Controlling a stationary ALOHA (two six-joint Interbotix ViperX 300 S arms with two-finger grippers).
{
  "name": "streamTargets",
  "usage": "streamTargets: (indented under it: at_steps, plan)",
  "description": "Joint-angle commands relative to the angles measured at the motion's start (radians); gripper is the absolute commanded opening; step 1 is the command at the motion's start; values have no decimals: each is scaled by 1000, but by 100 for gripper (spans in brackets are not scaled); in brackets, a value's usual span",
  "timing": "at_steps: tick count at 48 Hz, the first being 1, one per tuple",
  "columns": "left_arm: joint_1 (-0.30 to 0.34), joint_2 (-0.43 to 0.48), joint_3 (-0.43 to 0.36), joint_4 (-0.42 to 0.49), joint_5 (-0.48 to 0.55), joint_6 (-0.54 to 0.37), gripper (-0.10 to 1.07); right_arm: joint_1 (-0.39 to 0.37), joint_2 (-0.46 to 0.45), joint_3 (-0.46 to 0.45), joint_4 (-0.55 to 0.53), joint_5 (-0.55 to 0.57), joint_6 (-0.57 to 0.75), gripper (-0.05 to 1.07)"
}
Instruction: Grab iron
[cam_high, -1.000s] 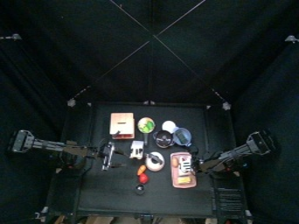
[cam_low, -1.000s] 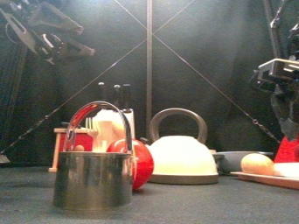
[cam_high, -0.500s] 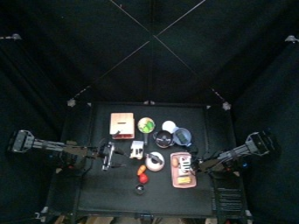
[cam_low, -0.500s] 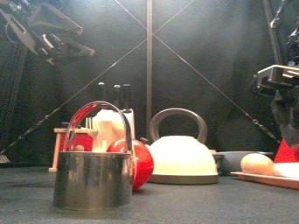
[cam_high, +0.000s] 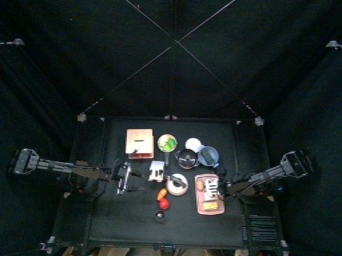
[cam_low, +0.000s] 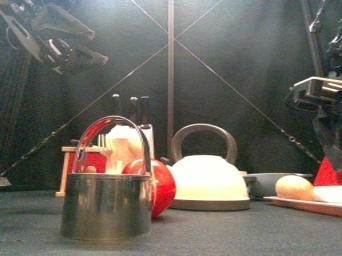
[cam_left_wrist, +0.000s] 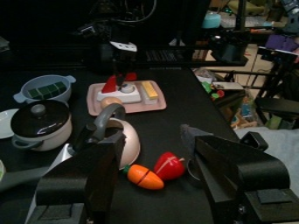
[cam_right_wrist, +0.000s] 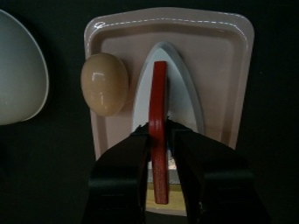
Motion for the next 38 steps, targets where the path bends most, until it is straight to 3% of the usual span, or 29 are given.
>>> streamTargets:
  at_steps: [1,20,38]
  plan:
    - [3,0,-11,-2,-3,2,90,-6,-8,-11,-2,-2,-3,59]
    - [3,0,-11,-2,-3,2,90,-6,-26,-52,-12,21,-5,48]
    - [2,-2,-11,-2,-3,2,90,-2,-55,-74,-11,71,-23,45]
